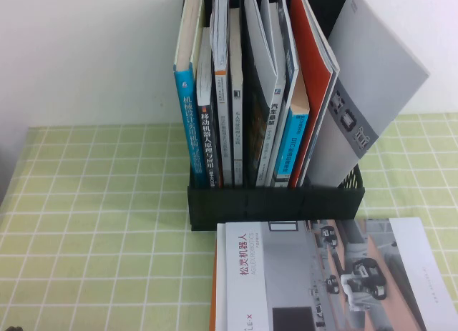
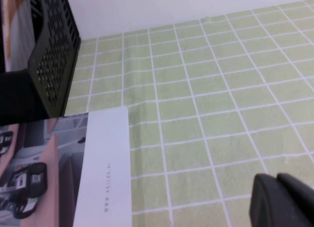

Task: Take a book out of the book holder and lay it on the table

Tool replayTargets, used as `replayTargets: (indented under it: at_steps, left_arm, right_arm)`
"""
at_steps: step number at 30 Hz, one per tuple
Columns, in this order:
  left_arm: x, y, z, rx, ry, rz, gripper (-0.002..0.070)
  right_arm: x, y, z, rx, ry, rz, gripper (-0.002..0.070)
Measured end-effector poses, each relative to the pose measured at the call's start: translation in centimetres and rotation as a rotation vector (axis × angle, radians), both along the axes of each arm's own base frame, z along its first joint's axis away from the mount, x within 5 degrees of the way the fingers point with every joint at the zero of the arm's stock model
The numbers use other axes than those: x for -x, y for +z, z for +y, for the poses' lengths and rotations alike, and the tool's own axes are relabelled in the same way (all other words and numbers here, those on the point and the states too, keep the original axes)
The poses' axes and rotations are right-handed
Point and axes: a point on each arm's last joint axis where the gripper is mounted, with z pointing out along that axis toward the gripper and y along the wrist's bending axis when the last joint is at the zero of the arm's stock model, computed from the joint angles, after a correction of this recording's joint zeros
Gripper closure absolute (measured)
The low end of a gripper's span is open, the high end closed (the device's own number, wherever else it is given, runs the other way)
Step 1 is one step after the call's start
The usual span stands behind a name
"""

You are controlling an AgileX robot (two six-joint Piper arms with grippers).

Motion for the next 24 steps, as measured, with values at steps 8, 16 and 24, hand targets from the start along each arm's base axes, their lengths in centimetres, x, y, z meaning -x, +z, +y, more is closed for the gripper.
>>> replayTargets:
  at_steps: [8,16,24]
  left_arm:
    - [0.00,0.00,0.00,-0.002,-0.001,0.000,0.0678]
    - [-0.01,0.01,0.02,-0.003,0.001,-0.002,0.0678]
    - [-0.03,0.09,0.03,-0.003,0.003,-0.011,0.0678]
  right_arm:
    - [0.00,0.00,0.00,0.000,0.000,0.000,0.0678]
    - [0.00,0.00,0.00,0.000,0.000,0.000,0.0678]
    - [-0.03,0.07,0.00,-0.001,-0.001,-0.008,0.0678]
